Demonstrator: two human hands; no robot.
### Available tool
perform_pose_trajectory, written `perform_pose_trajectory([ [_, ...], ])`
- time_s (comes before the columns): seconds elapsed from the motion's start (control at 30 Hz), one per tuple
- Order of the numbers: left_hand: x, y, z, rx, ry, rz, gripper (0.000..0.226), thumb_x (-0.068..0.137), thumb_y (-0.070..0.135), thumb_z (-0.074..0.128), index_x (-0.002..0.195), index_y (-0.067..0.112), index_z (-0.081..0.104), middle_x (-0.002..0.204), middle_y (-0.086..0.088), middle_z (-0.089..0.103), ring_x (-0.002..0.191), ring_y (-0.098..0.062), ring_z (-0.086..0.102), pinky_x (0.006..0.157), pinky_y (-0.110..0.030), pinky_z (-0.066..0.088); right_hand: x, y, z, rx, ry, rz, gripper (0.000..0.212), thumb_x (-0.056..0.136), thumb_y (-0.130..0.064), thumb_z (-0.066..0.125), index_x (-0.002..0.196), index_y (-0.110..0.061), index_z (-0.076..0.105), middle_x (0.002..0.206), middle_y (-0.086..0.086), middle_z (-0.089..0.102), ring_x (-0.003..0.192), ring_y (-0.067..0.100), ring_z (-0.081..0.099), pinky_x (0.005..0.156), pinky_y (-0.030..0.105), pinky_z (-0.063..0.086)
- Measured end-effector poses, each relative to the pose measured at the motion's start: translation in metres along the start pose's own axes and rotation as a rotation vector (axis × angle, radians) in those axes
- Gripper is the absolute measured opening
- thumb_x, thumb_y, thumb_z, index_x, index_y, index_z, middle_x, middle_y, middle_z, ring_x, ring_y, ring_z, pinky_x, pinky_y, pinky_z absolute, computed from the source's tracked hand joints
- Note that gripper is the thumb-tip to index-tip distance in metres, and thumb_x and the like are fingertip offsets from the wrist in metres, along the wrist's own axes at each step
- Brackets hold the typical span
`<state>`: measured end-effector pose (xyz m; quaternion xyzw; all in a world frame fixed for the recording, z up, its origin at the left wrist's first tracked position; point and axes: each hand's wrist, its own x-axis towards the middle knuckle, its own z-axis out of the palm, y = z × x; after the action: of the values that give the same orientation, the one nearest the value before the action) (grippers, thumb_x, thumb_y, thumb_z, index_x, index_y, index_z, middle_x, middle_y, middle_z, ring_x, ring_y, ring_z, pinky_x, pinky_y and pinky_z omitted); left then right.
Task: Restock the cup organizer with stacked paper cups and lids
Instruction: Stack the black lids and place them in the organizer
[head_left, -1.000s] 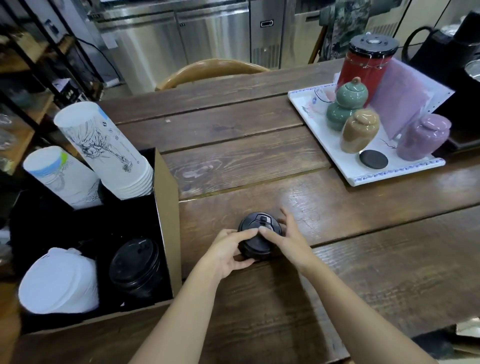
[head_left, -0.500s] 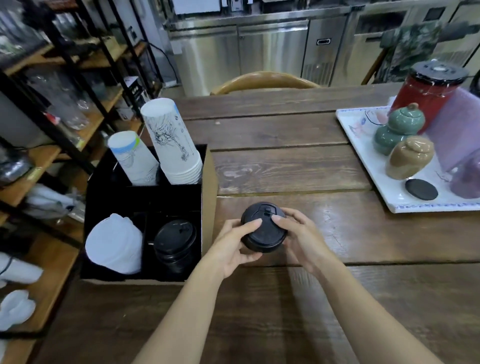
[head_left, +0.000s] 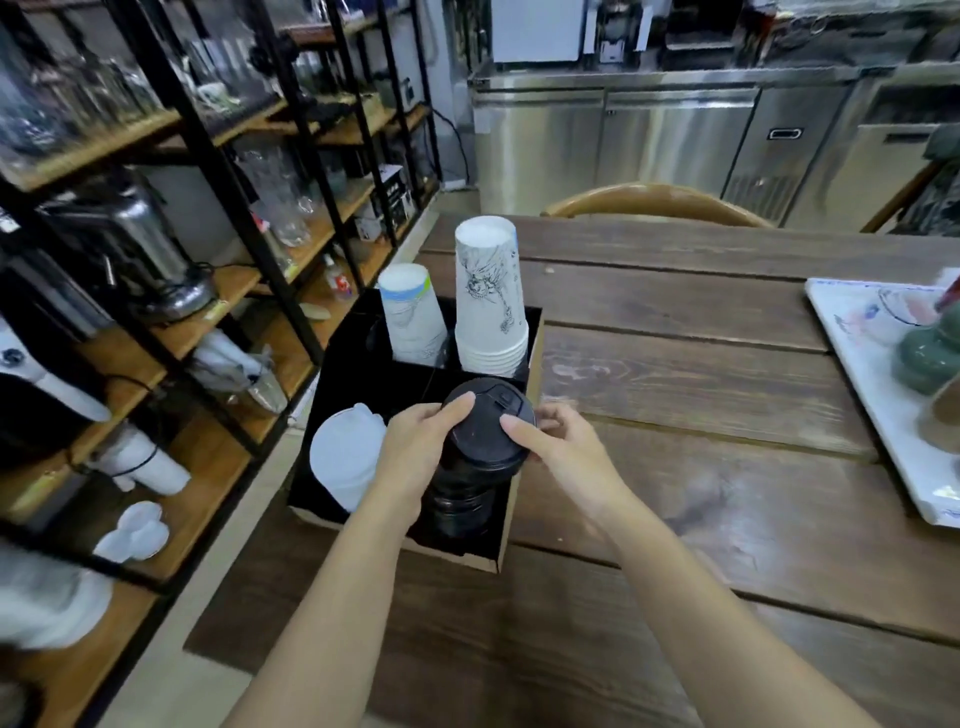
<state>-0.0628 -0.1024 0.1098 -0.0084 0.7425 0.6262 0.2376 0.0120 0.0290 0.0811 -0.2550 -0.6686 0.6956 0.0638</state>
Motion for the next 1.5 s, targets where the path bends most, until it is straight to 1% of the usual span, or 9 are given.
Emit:
perform_pose_trajectory([
  [0.07,0.004,-0.004,-0.007,0.001,0.033,-0.023,0.031,0.086,0.034,0.062,0.107,0.011,0.067,0.101,0.001,0.069,0.087,-0.007,0.061,0.062,-0.020,0.042,0.005,0.003,0.012,-0.046,-0.009,0.034,0.045,0.078,-0.043,0.069,0.111,-0.015,0.056,0.106,0.000,0.062,0.101,0.019,0.059,0.087,0.035,0.050],
  [0.27,0.019,-0.021,-0.017,0.041,0.048,-0.116,0.036,0.088,0.039,0.058,0.106,0.009,0.066,0.100,-0.003,0.071,0.085,-0.012,0.064,0.064,-0.025,0.048,0.014,0.005,0.030,-0.267,0.004,0.068,0.042,0.081,-0.048,0.064,0.105,-0.014,0.057,0.102,0.002,0.064,0.071,0.016,0.060,0.052,0.021,0.046],
  [0.47,0.028,-0.033,-0.022,0.101,0.006,-0.141,0.042,0.091,0.043,0.051,0.111,0.008,0.062,0.109,-0.007,0.067,0.098,-0.021,0.063,0.079,-0.033,0.051,0.021,0.008,0.037,-0.590,0.030,0.013,0.042,0.081,-0.055,0.055,0.099,-0.017,0.060,0.099,0.004,0.068,0.090,0.027,0.065,0.079,0.046,0.056],
  [0.9,0.036,-0.045,-0.022,0.145,0.031,-0.141,0.049,0.086,0.049,0.052,0.119,0.012,0.057,0.115,-0.004,0.065,0.105,-0.023,0.060,0.095,-0.044,0.049,0.022,0.006,0.036,-0.549,-0.004,0.033,0.031,0.083,-0.048,0.058,0.100,-0.022,0.060,0.101,0.001,0.067,0.093,0.024,0.064,0.084,0.045,0.055],
  [1.03,0.034,-0.046,-0.021,0.107,-0.001,-0.173,0.053,0.086,0.046,0.056,0.126,0.011,0.050,0.120,-0.005,0.061,0.106,-0.021,0.058,0.086,-0.035,0.048,0.020,0.006,0.036,-0.712,-0.009,0.011,0.039,0.085,-0.052,0.054,0.103,-0.017,0.058,0.095,0.005,0.067,0.091,0.026,0.062,0.074,0.036,0.049],
  [1.17,0.030,-0.047,-0.024,0.036,-0.029,-0.194,0.046,0.088,0.042,0.056,0.124,0.014,0.052,0.119,-0.001,0.062,0.096,-0.012,0.056,0.062,-0.021,0.038,0.019,0.004,0.037,-0.710,-0.012,-0.004,0.045,0.085,-0.051,0.056,0.111,-0.014,0.058,0.105,0.005,0.065,0.098,0.025,0.060,0.081,0.037,0.050],
  [1.3,0.029,-0.048,-0.025,-0.035,-0.054,-0.227,0.040,0.088,0.039,0.057,0.119,0.014,0.059,0.114,-0.001,0.066,0.095,-0.008,0.059,0.063,-0.022,0.041,0.016,0.002,0.037,-0.686,-0.017,-0.030,0.035,0.085,-0.045,0.059,0.106,-0.017,0.058,0.106,0.001,0.064,0.100,0.022,0.059,0.088,0.038,0.049],
  [1.43,0.027,-0.049,-0.026,-0.049,-0.054,-0.227,0.035,0.091,0.034,0.056,0.117,0.012,0.061,0.095,0.006,0.066,0.082,-0.002,0.057,0.060,-0.019,0.040,0.018,0.007,0.038,-0.701,-0.016,-0.029,0.042,0.085,-0.048,0.057,0.111,-0.016,0.058,0.110,0.002,0.064,0.102,0.023,0.059,0.089,0.041,0.050],
  [1.5,0.027,-0.049,-0.026,-0.045,-0.054,-0.218,0.036,0.091,0.034,0.055,0.119,0.013,0.059,0.099,0.005,0.065,0.082,-0.001,0.056,0.059,-0.018,0.039,0.019,0.008,0.041,-0.747,-0.001,-0.050,0.049,0.084,-0.052,0.054,0.116,-0.015,0.057,0.113,0.003,0.063,0.103,0.024,0.059,0.089,0.043,0.050],
])
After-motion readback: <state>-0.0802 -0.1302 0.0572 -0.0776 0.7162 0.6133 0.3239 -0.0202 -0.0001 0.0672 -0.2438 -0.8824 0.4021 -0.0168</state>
